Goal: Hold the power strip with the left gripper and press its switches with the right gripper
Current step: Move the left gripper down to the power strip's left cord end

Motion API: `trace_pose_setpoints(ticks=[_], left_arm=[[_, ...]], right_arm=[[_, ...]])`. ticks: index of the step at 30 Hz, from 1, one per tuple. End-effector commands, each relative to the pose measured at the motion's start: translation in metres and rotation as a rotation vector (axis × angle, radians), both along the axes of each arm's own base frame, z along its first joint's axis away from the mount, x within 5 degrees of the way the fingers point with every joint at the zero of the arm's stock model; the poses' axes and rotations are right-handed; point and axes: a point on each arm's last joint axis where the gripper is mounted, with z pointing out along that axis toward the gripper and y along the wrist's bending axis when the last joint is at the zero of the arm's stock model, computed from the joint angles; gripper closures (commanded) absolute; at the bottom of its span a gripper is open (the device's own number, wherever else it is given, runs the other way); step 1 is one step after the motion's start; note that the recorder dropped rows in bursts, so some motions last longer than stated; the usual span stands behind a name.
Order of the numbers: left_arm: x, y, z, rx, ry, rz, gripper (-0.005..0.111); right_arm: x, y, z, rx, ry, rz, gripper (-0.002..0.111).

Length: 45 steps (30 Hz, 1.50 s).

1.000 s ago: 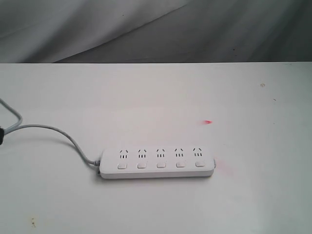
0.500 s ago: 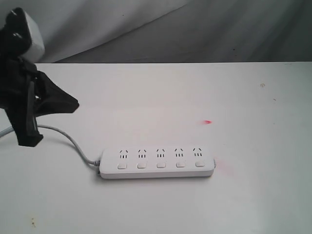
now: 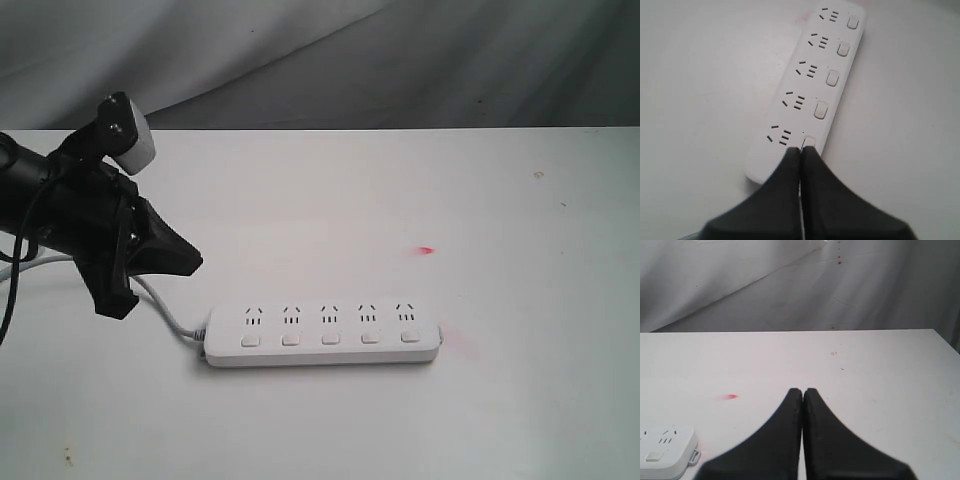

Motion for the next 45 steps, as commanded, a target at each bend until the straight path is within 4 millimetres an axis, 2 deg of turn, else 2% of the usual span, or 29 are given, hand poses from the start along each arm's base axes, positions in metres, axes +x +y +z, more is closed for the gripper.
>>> trace_pose_setpoints(ticks=[1, 5, 10, 13, 20, 23, 29, 31, 35, 37, 41, 45], left_arm=[[0.002, -0.003, 0.002, -0.019, -0.007, 0.012, 0.106], [0.003, -0.004, 0.003, -0.033, -0.018, 0.013, 0.092], [0.003, -0.004, 0.003, -0.035, -0.015, 0.008, 0.056], [0.004, -0.006, 0.005, -0.068, -0.012, 0.031, 0.040], [0.004, -0.006, 0.006, -0.078, -0.012, 0.038, 0.037], [0.005, -0.005, 0.006, -0.073, -0.021, 0.047, 0.030], [0.008, -0.005, 0.004, -0.057, -0.047, 0.044, 0.030], [0.010, -0.004, 0.001, -0.049, -0.048, 0.048, 0.030], [0.017, -0.003, -0.014, -0.031, -0.023, 0.071, 0.019], [0.019, -0.004, -0.020, -0.028, -0.002, 0.067, 0.017], [0.021, -0.014, -0.032, 0.008, -0.027, -0.010, 0.017], [0.017, -0.030, -0.035, 0.064, -0.138, -0.188, 0.017]], right_arm=[[0.000, -0.001, 0.000, 0.007, -0.010, -0.009, 0.108], [0.000, -0.001, 0.000, 0.007, -0.010, -0.009, 0.108], [0.000, -0.001, 0.000, 0.007, -0.010, -0.009, 0.108], [0.000, -0.001, 0.000, 0.007, -0.010, -0.009, 0.108], [0.000, -0.001, 0.000, 0.007, -0.010, -0.009, 0.108], [0.000, -0.001, 0.000, 0.007, -0.010, -0.009, 0.108], [0.000, -0.001, 0.000, 0.007, -0.010, -0.009, 0.108], [0.000, -0.001, 0.000, 0.007, -0.010, -0.009, 0.108], [0.000, -0.001, 0.000, 0.007, -0.010, -0.009, 0.108], [0.000, -0.001, 0.000, 0.007, -0.010, -0.009, 0.108], [0.000, -0.001, 0.000, 0.007, -0.010, -0.009, 0.108], [0.000, -0.001, 0.000, 0.007, -0.010, -0.009, 0.108]])
